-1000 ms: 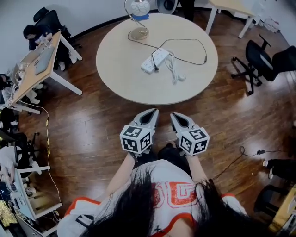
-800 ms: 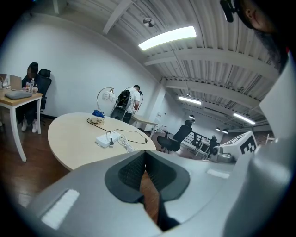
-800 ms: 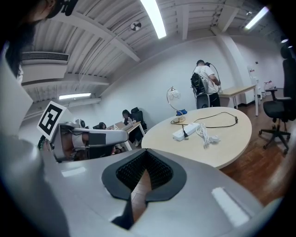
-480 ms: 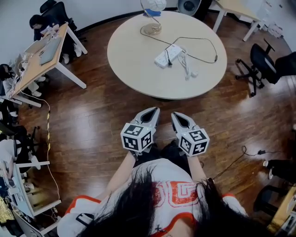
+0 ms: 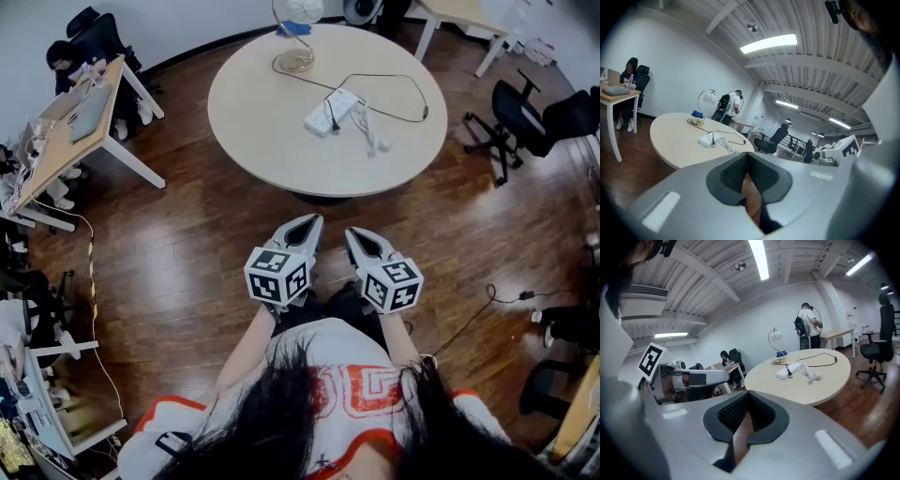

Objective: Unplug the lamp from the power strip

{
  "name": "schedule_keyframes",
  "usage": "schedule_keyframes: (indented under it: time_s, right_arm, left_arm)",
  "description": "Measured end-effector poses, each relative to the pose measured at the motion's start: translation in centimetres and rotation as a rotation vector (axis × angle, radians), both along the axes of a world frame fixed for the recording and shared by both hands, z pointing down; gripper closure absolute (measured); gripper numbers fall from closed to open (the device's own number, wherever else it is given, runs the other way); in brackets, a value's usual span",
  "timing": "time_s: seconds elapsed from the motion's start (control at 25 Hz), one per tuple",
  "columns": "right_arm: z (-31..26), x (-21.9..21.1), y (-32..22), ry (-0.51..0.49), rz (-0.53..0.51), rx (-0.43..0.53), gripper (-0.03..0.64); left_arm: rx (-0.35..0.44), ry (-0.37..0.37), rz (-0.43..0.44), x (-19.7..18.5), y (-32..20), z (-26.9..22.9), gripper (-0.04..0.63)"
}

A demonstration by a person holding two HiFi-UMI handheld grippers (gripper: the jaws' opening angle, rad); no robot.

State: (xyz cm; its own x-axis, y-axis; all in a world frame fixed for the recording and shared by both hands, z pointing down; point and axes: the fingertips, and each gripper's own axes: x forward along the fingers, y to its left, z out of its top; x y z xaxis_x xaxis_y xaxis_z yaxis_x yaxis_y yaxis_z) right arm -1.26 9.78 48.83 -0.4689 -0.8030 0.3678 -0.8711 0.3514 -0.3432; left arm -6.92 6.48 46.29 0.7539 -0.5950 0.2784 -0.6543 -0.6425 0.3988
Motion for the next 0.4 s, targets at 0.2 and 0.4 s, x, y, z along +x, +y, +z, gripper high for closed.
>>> schedule_keyframes:
  time_s: [0.2, 0.4]
  right_arm:
    - [-0.19, 0.6, 0.18, 0.005, 0.012, -0.003, 0.617]
    - [-0.52, 0.69, 0.18, 0.008, 0.01, 0.0, 0.617]
  left_arm:
    - [-0.001, 0.002, 0.01, 0.43, 0.39, -0.14, 0.595]
    - [-0.001, 0.007, 0.0, 0.35, 0.29, -0.29, 0.595]
